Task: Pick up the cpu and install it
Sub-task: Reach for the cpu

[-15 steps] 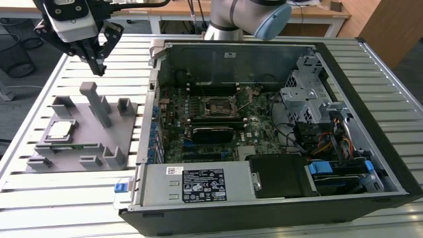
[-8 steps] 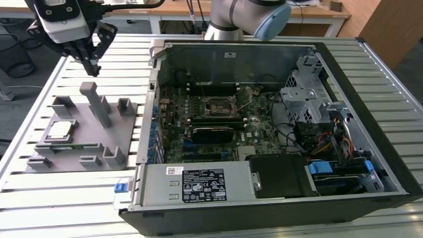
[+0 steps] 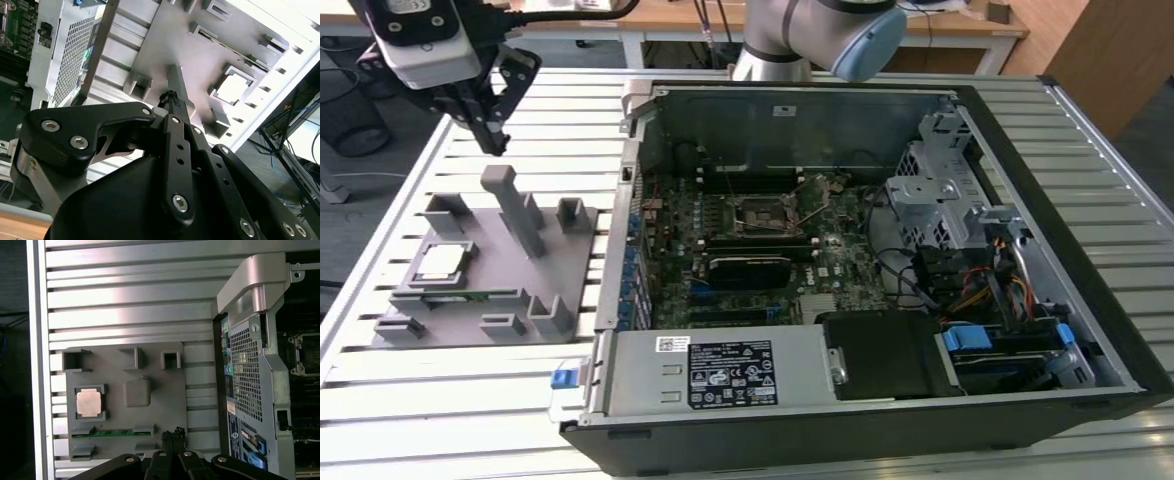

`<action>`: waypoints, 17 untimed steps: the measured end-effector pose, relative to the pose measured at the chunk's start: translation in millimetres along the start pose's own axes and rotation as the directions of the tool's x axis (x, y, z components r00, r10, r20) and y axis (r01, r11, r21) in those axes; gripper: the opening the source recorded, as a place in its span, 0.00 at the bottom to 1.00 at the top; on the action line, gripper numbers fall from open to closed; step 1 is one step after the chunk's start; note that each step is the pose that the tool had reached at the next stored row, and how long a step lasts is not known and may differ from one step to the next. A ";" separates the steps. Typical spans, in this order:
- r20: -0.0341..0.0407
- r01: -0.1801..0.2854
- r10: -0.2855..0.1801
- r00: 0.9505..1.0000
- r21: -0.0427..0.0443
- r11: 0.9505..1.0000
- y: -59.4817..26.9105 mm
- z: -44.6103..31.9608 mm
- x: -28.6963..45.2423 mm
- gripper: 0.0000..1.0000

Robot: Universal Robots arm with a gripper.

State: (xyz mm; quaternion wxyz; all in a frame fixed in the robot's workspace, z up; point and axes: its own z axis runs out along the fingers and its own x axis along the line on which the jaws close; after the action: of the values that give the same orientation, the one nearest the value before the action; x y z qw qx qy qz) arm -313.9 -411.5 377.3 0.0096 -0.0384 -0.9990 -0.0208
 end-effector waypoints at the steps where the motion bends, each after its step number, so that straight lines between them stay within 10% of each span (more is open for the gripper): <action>1: -0.001 0.000 0.000 1.000 0.000 1.000 -0.1 0.2 1.6 0.11; 17: -0.005 0.000 0.000 1.000 0.000 1.000 -3.0 3.4 37.1 0.11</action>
State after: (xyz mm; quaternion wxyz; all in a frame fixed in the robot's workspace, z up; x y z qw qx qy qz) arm -351.2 -411.5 374.5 0.0120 -0.0384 -0.9990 -0.0207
